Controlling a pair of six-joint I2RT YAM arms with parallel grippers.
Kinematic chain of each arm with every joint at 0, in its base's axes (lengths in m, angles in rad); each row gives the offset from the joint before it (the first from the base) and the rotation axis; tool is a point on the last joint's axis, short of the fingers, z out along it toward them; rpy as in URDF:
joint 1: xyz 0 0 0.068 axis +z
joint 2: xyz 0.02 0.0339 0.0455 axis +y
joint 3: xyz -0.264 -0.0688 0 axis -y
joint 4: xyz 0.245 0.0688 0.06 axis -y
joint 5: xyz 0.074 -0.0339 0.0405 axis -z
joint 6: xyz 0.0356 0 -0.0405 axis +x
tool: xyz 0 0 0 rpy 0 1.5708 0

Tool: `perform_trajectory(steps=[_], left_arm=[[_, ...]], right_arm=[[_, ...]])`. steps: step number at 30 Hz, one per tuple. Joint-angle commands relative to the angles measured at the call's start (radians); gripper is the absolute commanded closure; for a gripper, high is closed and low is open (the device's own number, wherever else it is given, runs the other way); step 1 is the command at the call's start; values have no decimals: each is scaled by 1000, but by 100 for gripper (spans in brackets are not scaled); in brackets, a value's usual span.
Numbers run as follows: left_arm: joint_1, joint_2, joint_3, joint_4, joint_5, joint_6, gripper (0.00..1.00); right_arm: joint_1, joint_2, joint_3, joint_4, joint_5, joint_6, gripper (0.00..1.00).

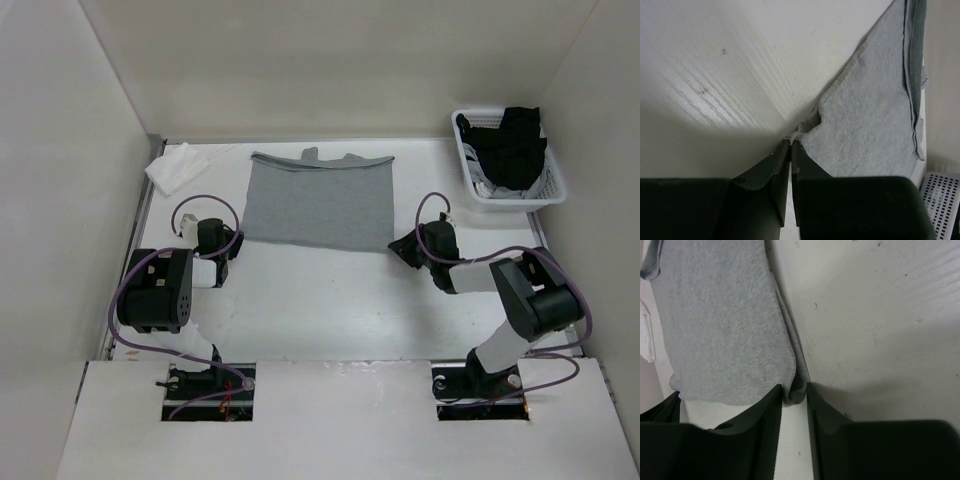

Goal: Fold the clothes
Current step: Fold the tank top

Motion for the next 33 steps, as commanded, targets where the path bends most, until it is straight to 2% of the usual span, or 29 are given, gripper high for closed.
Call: perform_trajectory(steps=[1,7,10,13,18,21,23,28,30,33], left_arm=[[4,7,14,36,-14,-5,97],[3,6,17,56,-7,-5,100],[-6,-83,1,53,-2,5,100],[-11,-303,-44,-5,-3,25,100],[1,-832,-46,-338,-20,80,100],[3,-1104,49,-565,-7,103,100],[-5,-1222,152,-692,1,128,100],[-26,-1324,370,-870,0,176,100],[-34,-1318,390,-886,-2,185,100],[-39,-1278,357,-877,3,186,100]], right_arm=[[-14,51,12,45,-16,50,74],[-11,56,23,58,-11,59,98],[-4,-46,5,50,10,30,100],[30,-268,-12,-64,49,-40,100],[120,-747,78,-475,209,-210,100],[206,-974,211,-719,318,-292,100],[286,-1068,314,-841,389,-327,100],[545,-1136,534,-1019,585,-361,100],[633,-1125,565,-1025,644,-381,100],[690,-1072,565,-1010,695,-405,100]])
